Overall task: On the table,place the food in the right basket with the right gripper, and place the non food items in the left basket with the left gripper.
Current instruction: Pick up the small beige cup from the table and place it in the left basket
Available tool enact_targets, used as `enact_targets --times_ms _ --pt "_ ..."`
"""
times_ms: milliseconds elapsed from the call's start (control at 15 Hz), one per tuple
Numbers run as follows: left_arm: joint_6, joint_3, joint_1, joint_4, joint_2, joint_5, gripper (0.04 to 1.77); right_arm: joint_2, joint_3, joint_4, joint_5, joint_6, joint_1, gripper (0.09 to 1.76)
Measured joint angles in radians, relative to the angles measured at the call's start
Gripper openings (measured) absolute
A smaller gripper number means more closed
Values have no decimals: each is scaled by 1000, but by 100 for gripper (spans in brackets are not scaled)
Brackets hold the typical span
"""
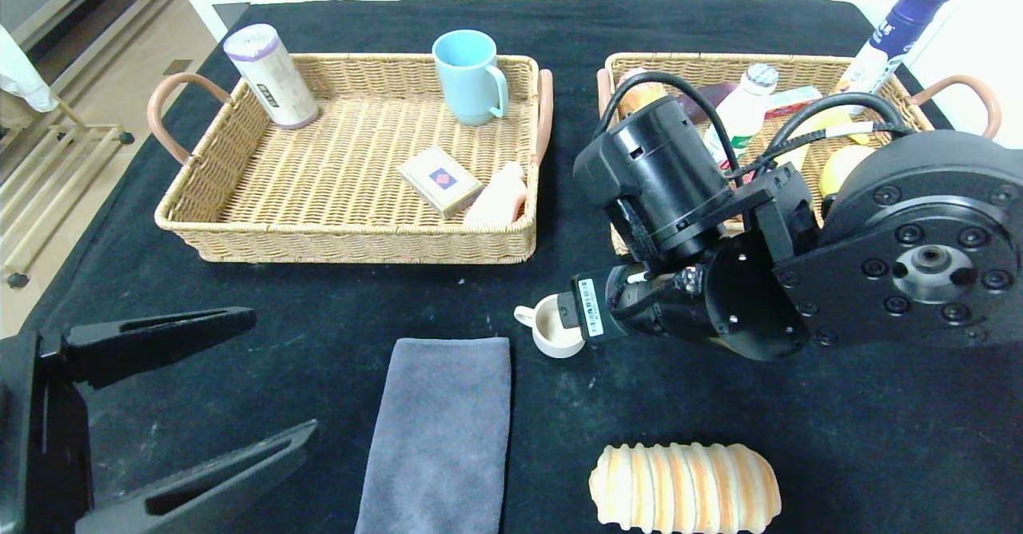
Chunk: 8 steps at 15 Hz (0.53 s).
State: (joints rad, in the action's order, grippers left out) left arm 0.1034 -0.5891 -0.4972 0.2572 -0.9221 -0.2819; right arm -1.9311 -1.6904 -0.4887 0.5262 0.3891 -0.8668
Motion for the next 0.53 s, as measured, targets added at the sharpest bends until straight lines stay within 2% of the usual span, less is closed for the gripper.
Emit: enact_targets --times_ms 533 --pt "0 0 0 1 3 0 172 -53 -21 4 3 0 11 171"
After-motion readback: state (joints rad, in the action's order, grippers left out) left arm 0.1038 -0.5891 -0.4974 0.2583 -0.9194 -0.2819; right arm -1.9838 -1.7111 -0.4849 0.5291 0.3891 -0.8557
